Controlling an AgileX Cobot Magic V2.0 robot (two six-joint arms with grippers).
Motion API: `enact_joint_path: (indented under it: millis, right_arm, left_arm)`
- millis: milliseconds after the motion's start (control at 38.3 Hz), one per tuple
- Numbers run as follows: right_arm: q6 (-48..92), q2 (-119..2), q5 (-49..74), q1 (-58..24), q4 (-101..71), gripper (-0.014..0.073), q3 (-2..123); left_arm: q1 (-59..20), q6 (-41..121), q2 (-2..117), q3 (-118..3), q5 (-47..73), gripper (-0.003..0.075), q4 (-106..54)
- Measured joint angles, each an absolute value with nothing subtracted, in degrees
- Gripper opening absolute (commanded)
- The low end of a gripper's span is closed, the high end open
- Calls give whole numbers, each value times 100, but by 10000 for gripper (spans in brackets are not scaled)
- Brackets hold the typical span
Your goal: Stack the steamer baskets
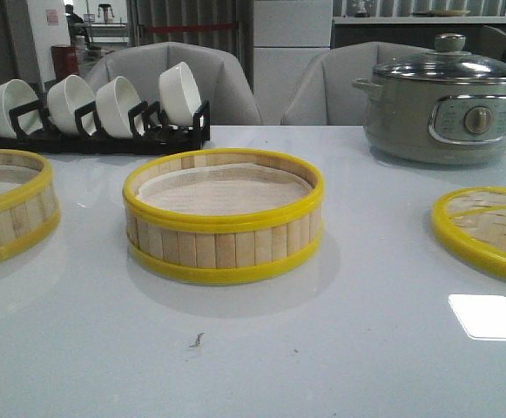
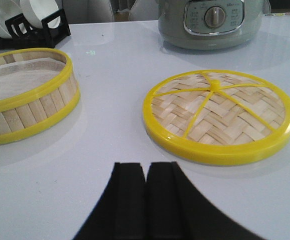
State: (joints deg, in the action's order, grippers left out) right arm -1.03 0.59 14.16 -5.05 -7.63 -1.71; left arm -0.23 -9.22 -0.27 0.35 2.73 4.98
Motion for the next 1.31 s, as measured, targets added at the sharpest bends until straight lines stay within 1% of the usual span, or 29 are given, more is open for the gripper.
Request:
enact_joint_path:
  millis: [444,548,757,1070,1149,1201,1305]
  right_arm:
    - [-103,59,236,-505,-743,55,-171]
    - [-103,59,184,-505,-743,55,-171]
    - [-103,59,282,-505,-743,55,-171]
    - [-150,59,484,-505,-1026,55,-133]
    - [-162,15,717,-505,-1209,55,97]
    - [-162,-132,772,-505,-1342,55,292]
    - [-173,-720,772,-505,-1550,55,828]
  left_arm:
    - [-23,-922,-27,35,261,87,498]
    - [-23,-946,-27,35,-31,87,498]
    - [-23,-958,-27,35,-1235,87,498]
    - [-23,-973,-27,25,-1514,87,511]
    - [-23,-973,-27,-50,-1248,87,513]
    - [-23,-1030,-27,-190,-834,87,488]
    - [-23,-1103,-27,-747,435,87,318]
